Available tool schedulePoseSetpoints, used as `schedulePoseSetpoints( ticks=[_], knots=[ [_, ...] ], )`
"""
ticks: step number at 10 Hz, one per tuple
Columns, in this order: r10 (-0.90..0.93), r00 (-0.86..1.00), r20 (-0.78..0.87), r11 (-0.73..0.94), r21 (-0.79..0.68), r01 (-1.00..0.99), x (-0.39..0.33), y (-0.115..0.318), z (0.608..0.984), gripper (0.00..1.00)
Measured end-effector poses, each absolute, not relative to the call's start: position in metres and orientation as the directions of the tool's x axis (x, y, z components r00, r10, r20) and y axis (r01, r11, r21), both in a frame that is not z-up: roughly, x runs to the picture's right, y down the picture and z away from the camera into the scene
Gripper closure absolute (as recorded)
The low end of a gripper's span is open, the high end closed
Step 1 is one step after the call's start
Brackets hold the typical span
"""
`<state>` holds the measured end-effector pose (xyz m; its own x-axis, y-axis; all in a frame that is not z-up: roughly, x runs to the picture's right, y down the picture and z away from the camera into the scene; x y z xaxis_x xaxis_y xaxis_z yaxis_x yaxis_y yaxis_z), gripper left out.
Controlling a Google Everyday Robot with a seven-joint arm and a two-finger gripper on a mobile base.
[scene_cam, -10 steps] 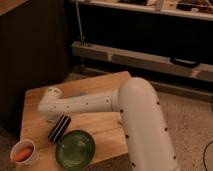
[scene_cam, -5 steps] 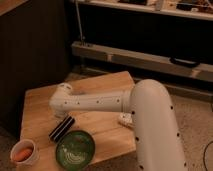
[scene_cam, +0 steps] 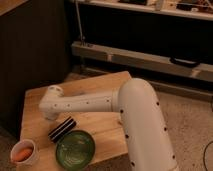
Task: Push the eraser across the table
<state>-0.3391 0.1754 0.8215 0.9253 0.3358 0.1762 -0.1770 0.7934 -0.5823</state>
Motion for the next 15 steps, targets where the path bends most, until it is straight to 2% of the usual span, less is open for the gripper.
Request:
schedulePoseSetpoints(
  ticks=[3,7,15],
  knots=[
    [0.284,0.940,0.187,0.798,-0.589,-0.124,-0.352,0.188,0.798,0.85],
    [0.262,0.956,0.132,0.754,-0.646,-0.117,-0.321,0.231,0.778,0.85],
    [0.275,0.945,0.179,0.719,-0.691,-0.079,-0.315,0.254,0.755,0.85]
  ],
)
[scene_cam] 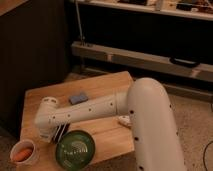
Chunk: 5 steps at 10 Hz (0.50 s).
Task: Push the eraser across the table
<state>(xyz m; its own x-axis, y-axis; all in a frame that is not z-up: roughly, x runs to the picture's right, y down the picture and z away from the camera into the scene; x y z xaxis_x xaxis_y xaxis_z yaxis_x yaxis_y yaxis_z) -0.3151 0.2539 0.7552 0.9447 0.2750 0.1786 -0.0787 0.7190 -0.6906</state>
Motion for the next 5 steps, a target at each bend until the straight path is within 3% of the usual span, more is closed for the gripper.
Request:
schedulePoseSetpoints(
  ticks=[5],
  knots=[
    [0.252,0.952,0.171,0.696,-0.715,-0.055,-0.321,0.267,0.757,0.85]
  ],
)
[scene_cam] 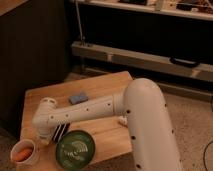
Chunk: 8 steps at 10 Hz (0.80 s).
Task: Push the eraser across the table
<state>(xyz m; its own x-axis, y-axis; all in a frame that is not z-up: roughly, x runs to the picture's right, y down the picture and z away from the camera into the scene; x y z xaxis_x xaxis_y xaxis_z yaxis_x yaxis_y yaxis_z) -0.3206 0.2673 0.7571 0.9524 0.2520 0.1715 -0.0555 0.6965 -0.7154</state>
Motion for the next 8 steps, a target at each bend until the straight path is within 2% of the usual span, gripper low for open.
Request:
schedulePoseSetpoints(
  ticks=[5,8],
  knots=[
    [0.214,0.973,0.088,0.739,-0.666,-0.102,-0.306,0.263,0.754,0.85],
    [0.207,0.977,0.053,0.739,-0.663,-0.121,-0.303,0.254,0.770,0.85]
  ],
)
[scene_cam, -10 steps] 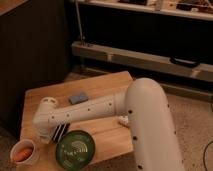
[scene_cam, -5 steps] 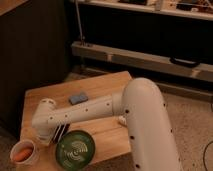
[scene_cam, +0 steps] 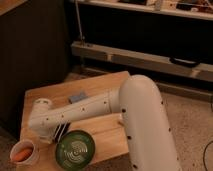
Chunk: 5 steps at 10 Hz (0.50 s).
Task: Push the eraser across the table
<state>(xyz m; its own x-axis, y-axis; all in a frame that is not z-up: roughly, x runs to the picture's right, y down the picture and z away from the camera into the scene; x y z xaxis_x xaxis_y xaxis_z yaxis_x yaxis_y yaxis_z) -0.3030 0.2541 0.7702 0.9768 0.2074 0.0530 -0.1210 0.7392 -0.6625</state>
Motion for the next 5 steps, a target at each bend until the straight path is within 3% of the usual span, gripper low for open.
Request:
schedulePoseSetpoints(
  ticks=[5],
  knots=[
    [0.208,0.978,0.014,0.747,-0.648,-0.150,-0.284,0.245,0.785,0.85]
  ],
)
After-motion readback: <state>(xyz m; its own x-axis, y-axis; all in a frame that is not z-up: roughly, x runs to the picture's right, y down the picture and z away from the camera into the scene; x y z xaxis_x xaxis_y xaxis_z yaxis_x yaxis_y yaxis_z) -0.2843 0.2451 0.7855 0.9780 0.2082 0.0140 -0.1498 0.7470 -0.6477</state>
